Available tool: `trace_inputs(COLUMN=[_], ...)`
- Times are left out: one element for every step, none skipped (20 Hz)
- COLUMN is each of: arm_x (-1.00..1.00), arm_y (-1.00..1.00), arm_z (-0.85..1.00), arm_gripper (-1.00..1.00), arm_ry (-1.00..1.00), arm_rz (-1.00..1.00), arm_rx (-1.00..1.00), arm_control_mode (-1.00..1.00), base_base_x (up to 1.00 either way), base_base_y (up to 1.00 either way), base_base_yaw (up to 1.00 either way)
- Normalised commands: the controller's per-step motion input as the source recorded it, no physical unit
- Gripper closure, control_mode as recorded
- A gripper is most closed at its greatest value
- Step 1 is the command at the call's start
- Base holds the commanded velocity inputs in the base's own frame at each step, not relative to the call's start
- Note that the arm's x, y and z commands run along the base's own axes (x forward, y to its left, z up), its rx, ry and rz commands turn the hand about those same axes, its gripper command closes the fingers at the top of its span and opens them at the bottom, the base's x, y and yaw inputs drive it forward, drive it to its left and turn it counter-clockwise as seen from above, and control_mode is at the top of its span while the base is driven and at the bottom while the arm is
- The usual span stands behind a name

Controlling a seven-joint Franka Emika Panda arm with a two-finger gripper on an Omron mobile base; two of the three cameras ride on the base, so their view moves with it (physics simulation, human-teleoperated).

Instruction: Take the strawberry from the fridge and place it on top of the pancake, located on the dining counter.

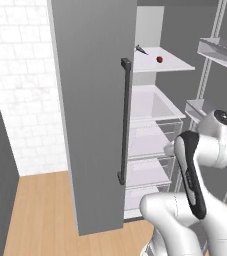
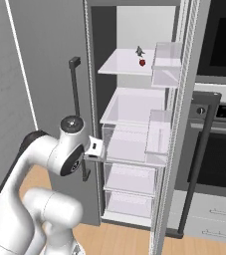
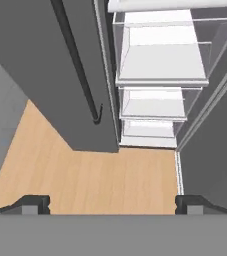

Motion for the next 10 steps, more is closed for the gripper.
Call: trace_inputs(arm_x=[-0.58,-0.75,-0.89,-0.91,-0.97,-1.00,-0.94,-0.77,-0.54,-0.46], arm_y=[0.63,0.59,0.45,0.23,0.32,0.36,0.20,0.31,0.34,0.26], arm_z=[0.51,0.69,0.81,0.97,1.00,1.00,1.00,1.00,1.00,1.00], arm_gripper=[-1.00,-1.00,-1.00,-1.00,-1.00,-1.00,-1.00,-1.00,-1.00,-1.00], arm_ry=[-0.03,-0.03,-0.07,-0.11,-0.15,-0.15,-0.13,0.00,0.00,0.04], arm_rz=[-0.29,-0.29,-0.31,-0.28,-0.25,-0.17,-0.09,-0.07,-0.04,-0.05], arm_rx=[0.41,0.23,0.14,0.05,0.00,-0.02,-0.12,-0.25,-0.33,-0.34], arm_control_mode=[-1.00,-1.00,-1.00,-1.00,-1.00,-1.00,-1.00,-1.00,-1.00,-1.00], base_base_x=[0.00,0.00,0.00,0.00,0.00,0.00,0.00,0.00,0.00,0.00], base_base_y=[0.00,0.00,0.00,0.00,0.00,0.00,0.00,0.00,0.00,0.00], base_base_yaw=[0.00,0.00,0.00,0.00,0.00,0.00,0.00,0.00,0.00,0.00])
